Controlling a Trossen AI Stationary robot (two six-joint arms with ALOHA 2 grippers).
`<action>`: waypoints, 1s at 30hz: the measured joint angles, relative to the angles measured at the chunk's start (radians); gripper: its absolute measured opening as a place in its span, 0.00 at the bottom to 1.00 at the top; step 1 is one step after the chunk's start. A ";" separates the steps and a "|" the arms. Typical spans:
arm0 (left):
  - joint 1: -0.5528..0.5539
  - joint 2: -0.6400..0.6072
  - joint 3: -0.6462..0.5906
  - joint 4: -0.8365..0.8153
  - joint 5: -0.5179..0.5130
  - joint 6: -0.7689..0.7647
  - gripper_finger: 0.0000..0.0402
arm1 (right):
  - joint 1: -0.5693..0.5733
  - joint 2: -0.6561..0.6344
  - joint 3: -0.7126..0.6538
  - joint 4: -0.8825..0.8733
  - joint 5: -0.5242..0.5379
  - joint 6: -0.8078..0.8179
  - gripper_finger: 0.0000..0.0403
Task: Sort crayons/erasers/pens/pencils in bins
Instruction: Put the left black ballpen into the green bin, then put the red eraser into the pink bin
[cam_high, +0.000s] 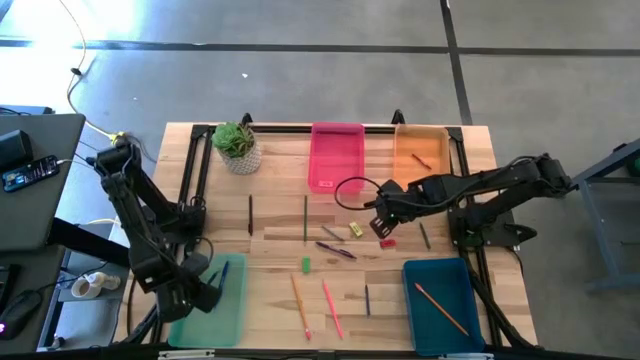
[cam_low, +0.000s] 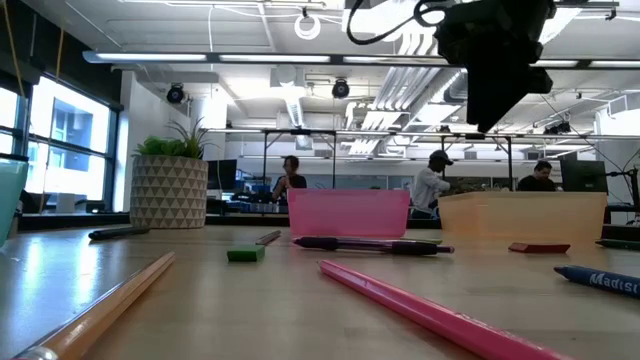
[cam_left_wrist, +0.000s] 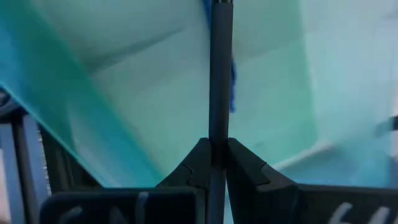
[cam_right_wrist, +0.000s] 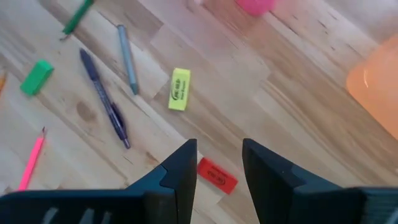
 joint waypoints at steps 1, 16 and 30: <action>0.000 0.009 0.000 0.000 0.003 0.000 0.03 | -0.001 0.000 0.000 0.018 -0.005 -0.023 0.30; 0.000 0.060 0.000 0.003 -0.005 -0.008 0.18 | 0.002 0.002 0.000 0.304 -0.018 -0.226 0.30; 0.046 -0.040 0.000 0.005 -0.148 0.061 0.31 | 0.002 0.003 0.000 0.412 -0.033 -0.322 0.30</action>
